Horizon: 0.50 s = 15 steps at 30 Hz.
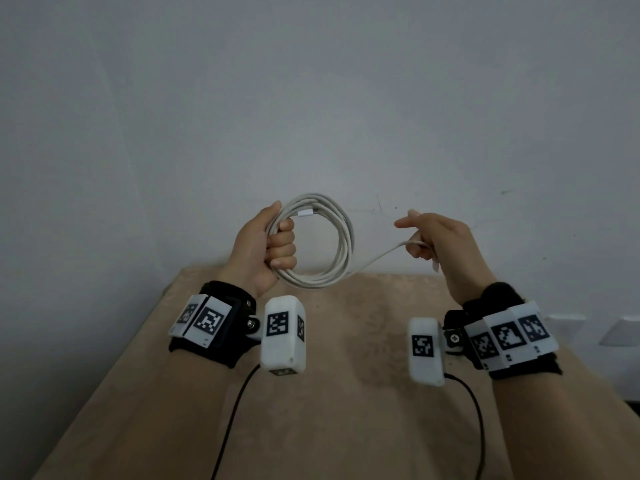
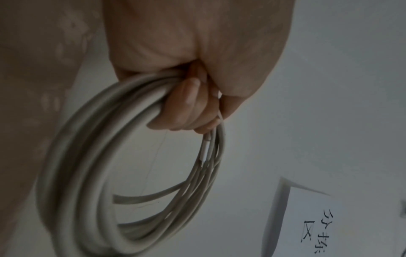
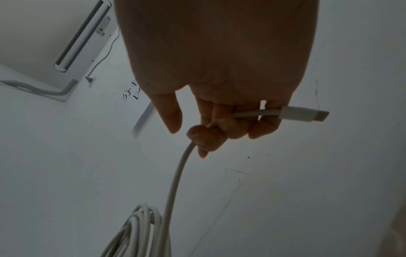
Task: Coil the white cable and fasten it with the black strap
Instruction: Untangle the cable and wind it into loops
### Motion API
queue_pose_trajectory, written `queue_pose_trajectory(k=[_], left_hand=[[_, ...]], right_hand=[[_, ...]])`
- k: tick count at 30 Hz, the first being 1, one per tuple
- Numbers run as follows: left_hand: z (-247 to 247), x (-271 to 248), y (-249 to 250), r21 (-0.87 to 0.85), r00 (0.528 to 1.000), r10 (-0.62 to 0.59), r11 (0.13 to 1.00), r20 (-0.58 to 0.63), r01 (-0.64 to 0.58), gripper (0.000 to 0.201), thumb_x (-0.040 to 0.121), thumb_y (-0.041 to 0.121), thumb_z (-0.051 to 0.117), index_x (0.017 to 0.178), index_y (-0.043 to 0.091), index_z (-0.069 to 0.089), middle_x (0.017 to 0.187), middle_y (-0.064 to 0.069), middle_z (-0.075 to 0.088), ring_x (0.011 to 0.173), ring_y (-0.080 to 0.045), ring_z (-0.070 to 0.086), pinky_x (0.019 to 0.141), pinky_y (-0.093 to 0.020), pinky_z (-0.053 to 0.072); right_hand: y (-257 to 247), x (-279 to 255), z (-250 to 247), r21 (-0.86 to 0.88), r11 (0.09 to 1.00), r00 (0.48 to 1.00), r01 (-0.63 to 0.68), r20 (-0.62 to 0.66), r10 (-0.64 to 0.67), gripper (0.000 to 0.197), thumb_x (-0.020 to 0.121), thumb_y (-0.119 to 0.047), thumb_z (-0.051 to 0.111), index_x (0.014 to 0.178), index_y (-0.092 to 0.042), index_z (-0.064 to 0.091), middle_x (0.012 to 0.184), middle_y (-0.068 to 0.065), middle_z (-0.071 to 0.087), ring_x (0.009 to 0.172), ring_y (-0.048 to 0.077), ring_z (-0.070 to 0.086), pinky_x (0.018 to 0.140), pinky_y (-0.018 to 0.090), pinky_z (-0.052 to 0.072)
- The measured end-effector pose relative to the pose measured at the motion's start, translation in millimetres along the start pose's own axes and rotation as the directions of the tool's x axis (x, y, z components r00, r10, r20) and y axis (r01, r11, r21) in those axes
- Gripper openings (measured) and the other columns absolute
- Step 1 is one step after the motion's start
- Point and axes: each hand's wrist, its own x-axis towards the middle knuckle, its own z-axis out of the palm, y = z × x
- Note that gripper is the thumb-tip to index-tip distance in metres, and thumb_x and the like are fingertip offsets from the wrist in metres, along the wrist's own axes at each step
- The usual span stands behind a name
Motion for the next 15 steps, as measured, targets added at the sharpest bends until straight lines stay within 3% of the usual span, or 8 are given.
queue_pose_trajectory(k=[4,7,9,12,15], left_hand=[[-2.4,0.4,-0.6,0.093,1.000,0.001,0.996,0.005,-0.001,0.042,0.097,0.039,0.039,0.062,0.017,0.037,0.037,0.010,0.022,0.026,-0.003,0.017,0.028,-0.013,0.015],[-2.2,0.3,-2.3,0.180,1.000,0.012,0.984,0.015,-0.015,0.042,0.098,0.039,0.039,0.063,0.016,0.038,0.038,0.010,0.023,0.027,-0.003,0.017,0.030,-0.012,0.014],[-1.2,0.0,-3.8,0.268,0.999,0.034,0.962,0.031,-0.041,0.042,0.098,0.039,0.040,0.063,0.016,0.038,0.040,0.011,0.023,0.029,-0.003,0.016,0.031,-0.013,0.015],[2.0,-0.2,-7.3,0.381,0.997,0.049,0.922,0.054,-0.066,0.042,0.098,0.038,0.041,0.063,0.016,0.039,0.042,0.010,0.022,0.031,-0.004,0.016,0.033,-0.013,0.016],[7.3,-1.2,-12.8,0.477,0.997,0.046,0.876,0.066,-0.072,0.042,0.098,0.038,0.043,0.062,0.016,0.040,0.043,0.009,0.022,0.032,-0.005,0.015,0.034,-0.014,0.015]], right_hand=[[2.9,2.5,-4.1,0.009,1.000,1.000,-0.023,0.003,0.023,0.014,0.089,-0.007,0.058,0.086,-0.011,0.071,0.053,-0.003,0.053,0.053,0.010,0.044,0.053,0.016,0.034],[1.7,2.1,-6.3,-0.035,0.999,0.999,-0.039,-0.016,0.038,0.007,0.086,-0.011,0.065,0.086,-0.014,0.071,0.052,-0.006,0.059,0.048,0.004,0.045,0.048,0.012,0.035],[1.2,1.1,-7.3,-0.033,0.998,0.998,-0.051,-0.036,0.050,0.004,0.084,-0.016,0.070,0.087,-0.013,0.072,0.054,-0.005,0.063,0.047,0.007,0.042,0.046,0.015,0.035],[3.2,1.7,-9.6,0.057,0.994,0.993,-0.095,-0.061,0.099,0.011,0.082,-0.014,0.072,0.088,-0.005,0.070,0.062,0.004,0.068,0.047,0.009,0.041,0.041,0.015,0.035],[3.1,2.8,-7.6,0.204,0.970,0.987,-0.135,-0.060,0.150,0.011,0.083,-0.009,0.071,0.089,-0.001,0.068,0.071,0.012,0.070,0.048,0.006,0.051,0.045,0.013,0.043]])
